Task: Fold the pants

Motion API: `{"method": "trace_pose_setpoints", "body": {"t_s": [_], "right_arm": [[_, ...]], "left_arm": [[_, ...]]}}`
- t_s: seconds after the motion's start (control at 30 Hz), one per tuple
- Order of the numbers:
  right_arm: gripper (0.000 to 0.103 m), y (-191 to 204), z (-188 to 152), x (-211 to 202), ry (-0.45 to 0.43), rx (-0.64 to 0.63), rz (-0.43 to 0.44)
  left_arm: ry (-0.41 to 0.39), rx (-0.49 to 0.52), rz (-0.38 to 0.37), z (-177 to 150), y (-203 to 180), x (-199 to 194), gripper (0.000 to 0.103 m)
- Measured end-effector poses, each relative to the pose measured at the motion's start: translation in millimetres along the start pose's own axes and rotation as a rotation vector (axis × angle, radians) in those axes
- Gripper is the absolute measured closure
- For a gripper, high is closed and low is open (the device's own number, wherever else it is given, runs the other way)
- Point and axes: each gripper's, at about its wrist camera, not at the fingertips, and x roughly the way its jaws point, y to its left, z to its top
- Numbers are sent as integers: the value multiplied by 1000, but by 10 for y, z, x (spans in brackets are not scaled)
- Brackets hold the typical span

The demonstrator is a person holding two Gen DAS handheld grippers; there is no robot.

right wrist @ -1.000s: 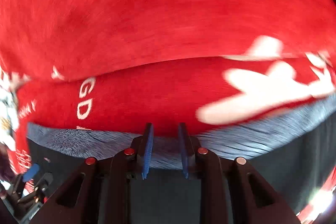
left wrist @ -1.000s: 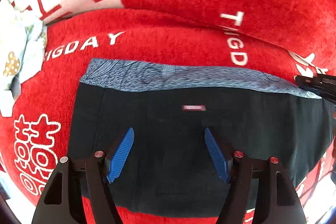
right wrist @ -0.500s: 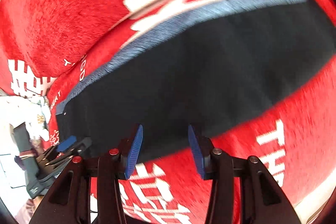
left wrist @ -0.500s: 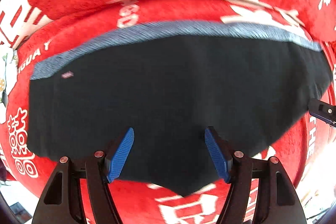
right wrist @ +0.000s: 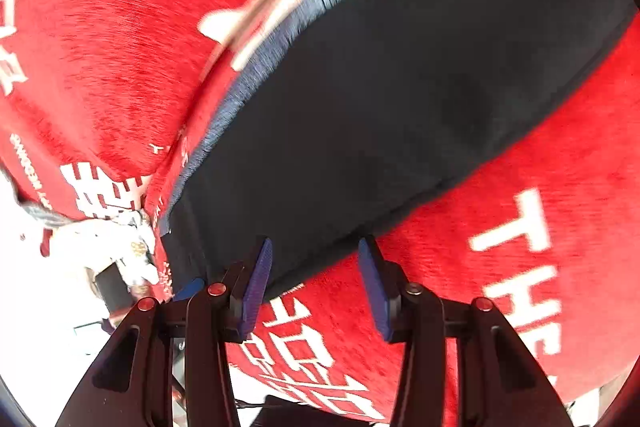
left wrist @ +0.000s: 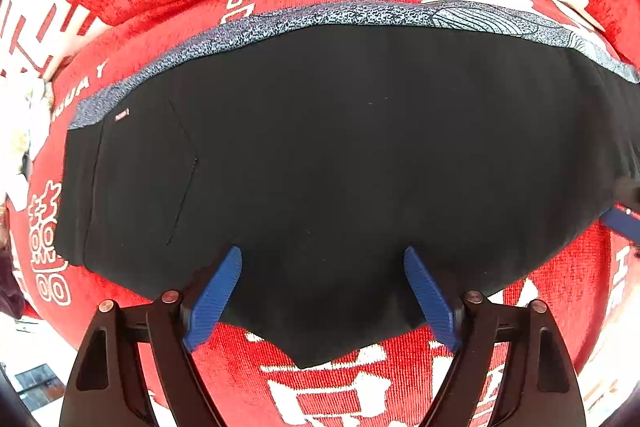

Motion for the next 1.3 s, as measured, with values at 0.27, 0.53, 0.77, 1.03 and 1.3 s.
{"method": "trace_pose_setpoints", "body": {"t_s": [0.27,0.53,0.77,1.03,1.3], "right_arm": [[95,109,-83,32,-42,-82,-148],[89,198,-305,-125,-64,-127,-258],[71,64,-530,-343,-103,-58,-260],[69,-145,-487,-516,-108,-19,-245],[65,-461,-98,-850,-110,-27,-213]], "left_arm": [[-5,13,-63,-103,160,-24,12],[-14,56,-73,-122,188,-22,10],[-20,85,-77,-94,187,-49,9],[-19,94,-31,67,42,-53,9],[-29,128,16,120,-480,-337,9]]}}
